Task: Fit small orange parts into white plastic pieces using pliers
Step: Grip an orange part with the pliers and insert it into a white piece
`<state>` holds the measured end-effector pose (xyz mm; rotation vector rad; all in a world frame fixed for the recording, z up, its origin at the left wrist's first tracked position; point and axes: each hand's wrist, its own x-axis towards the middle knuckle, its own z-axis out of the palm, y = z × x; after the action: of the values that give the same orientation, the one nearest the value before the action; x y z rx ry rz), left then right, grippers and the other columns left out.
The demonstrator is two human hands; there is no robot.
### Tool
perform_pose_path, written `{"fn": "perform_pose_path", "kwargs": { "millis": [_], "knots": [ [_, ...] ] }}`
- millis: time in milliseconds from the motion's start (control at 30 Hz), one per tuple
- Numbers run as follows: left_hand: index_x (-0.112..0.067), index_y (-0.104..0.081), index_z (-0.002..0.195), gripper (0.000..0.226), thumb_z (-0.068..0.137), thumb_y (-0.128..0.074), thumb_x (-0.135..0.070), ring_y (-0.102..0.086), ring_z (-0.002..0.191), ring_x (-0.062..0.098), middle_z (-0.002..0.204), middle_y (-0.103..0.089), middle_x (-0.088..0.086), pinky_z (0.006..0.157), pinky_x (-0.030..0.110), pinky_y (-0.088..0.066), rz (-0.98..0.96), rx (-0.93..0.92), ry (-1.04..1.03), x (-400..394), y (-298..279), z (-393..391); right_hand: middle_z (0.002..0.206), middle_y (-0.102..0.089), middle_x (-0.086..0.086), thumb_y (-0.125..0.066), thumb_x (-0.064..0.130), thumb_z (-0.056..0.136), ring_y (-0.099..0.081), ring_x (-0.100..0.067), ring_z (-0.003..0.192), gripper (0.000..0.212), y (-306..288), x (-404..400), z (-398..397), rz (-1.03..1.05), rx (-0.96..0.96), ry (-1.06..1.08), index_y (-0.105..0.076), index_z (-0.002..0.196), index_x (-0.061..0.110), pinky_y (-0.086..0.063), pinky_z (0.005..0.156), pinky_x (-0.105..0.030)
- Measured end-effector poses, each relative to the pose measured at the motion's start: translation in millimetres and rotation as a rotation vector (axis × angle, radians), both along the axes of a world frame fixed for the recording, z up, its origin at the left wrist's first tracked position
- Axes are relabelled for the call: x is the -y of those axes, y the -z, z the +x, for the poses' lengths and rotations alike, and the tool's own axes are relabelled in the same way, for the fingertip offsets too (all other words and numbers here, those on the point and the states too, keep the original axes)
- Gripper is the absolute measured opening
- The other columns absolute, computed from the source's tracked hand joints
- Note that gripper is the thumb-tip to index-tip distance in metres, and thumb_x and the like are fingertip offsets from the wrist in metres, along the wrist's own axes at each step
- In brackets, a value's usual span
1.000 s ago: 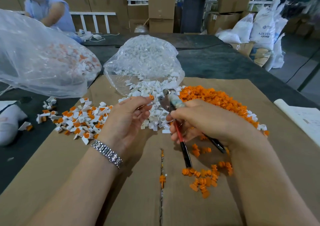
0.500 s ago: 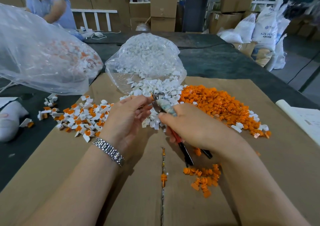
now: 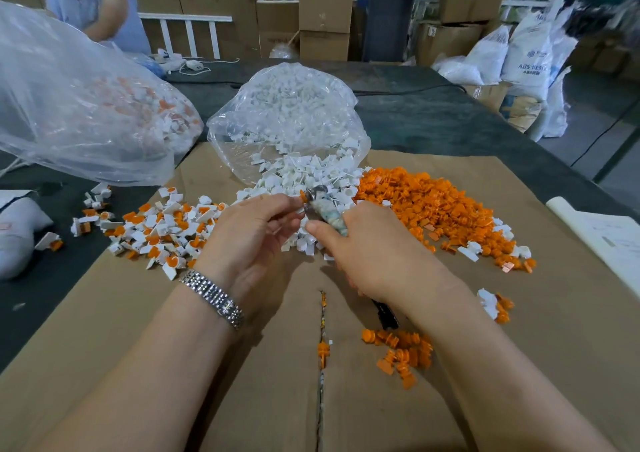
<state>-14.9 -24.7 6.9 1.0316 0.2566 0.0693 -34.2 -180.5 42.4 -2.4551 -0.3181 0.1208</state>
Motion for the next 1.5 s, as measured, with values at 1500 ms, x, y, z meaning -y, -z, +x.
{"fn": "perform_pose_path", "kwargs": {
  "millis": [1500],
  "knots": [
    [0.012,-0.067,0.094,0.013,0.092,-0.069,-0.001,-0.071,0.063,0.022,0.076,-0.069,0.016,0.059,0.022,-0.058,0.454,0.065,0.207,6.9,-6.7,-16.9,0.088,-0.072,0.006,-0.079,0.008,0.086,-0.066,-0.007,0.085,0.009,19.8,33.5,29.9,0.269,0.350,-0.298,-0.077,0.091,0.015,-0.054,0.079,-0.026]
  ]
}}
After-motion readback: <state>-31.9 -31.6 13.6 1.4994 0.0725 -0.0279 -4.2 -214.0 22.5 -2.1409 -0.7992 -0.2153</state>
